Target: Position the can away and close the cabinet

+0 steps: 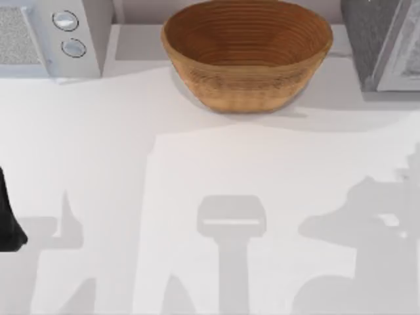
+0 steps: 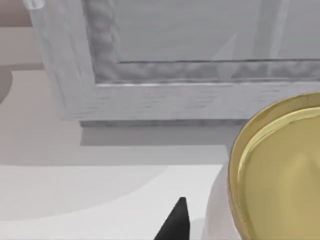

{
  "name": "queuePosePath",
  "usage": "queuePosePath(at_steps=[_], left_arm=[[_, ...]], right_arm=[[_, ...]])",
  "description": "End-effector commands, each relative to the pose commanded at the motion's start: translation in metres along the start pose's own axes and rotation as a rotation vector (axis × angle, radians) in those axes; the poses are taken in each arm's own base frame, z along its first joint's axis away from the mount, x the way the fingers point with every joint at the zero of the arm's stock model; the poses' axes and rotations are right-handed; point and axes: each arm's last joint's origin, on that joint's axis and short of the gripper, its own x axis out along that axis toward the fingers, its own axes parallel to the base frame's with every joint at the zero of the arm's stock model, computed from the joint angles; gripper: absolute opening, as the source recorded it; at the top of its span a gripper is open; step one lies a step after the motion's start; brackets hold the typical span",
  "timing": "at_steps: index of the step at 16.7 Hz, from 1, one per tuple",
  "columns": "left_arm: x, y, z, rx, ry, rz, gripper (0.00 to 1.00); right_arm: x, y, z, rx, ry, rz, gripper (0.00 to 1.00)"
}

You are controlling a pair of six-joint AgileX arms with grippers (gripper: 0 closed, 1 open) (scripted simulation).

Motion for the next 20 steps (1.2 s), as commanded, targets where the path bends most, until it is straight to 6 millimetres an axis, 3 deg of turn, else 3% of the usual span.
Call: queuePosePath(at_steps=[6,14,20], left_arm=[[0.000,0.000,0.000,0.000,0.000,0.000,1.00],[0.000,0.000,0.000,0.000,0.000,0.000,1.00],[0.000,0.000,0.000,0.000,0.000,0.000,1.00]], right_arm=[[-0.029,0.003,0.038,-0.008,-0.039,-0.003,0.00],[-0.035,0.006,0.038,-0.008,-0.046,-0.003,0.00],[-0.083,0.022,0.032,-0.020,-0.146,-0.003,0.00]])
